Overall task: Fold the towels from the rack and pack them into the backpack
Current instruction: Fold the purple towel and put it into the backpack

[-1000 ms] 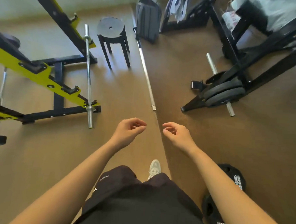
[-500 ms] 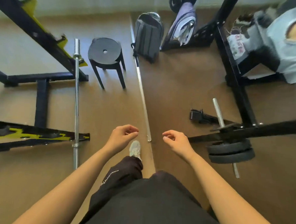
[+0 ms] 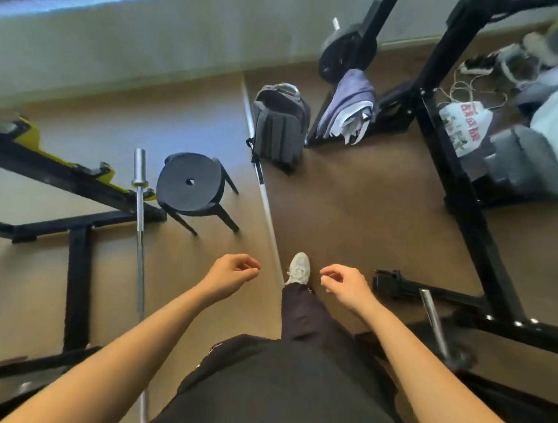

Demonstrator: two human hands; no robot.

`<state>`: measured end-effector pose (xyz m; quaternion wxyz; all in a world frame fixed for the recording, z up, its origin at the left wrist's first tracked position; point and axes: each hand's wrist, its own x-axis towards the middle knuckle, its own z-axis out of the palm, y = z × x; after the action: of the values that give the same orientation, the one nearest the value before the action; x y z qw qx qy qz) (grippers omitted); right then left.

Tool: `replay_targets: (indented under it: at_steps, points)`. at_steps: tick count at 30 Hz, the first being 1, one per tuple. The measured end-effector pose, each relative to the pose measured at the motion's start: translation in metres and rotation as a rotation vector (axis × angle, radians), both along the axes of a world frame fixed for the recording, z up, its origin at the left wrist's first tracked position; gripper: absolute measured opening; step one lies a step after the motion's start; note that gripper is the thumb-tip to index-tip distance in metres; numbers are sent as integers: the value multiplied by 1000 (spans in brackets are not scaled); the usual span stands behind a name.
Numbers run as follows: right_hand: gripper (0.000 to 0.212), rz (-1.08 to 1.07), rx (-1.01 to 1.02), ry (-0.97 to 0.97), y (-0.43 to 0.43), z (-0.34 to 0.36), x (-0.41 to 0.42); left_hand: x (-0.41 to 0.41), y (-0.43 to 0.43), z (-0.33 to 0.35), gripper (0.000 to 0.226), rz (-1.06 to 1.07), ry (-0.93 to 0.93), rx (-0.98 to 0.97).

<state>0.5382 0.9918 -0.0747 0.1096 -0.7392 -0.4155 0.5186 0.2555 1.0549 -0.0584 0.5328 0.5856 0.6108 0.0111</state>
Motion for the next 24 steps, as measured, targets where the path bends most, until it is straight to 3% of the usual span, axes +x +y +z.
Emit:
replay_targets:
  at_steps: [5, 9, 13, 17, 24]
  points:
    - [14, 44, -40, -12, 117, -8, 51, 38, 104, -7, 17, -102, 83, -97]
    - [16, 132, -75, -73, 207, -5, 90, 77, 194, -11, 15, -69, 82, -64]
    - [18, 58, -96, -97, 283, -7, 116, 122, 280, -19, 10, -58, -18, -82]
    - [16, -21, -131, -114, 344, -19, 130, 160, 372, -47, 20, -58, -111, -101]
    - [21, -113, -275, -119, 451, -32, 145, 217, 530, -106, 12, -287, 37, -89]
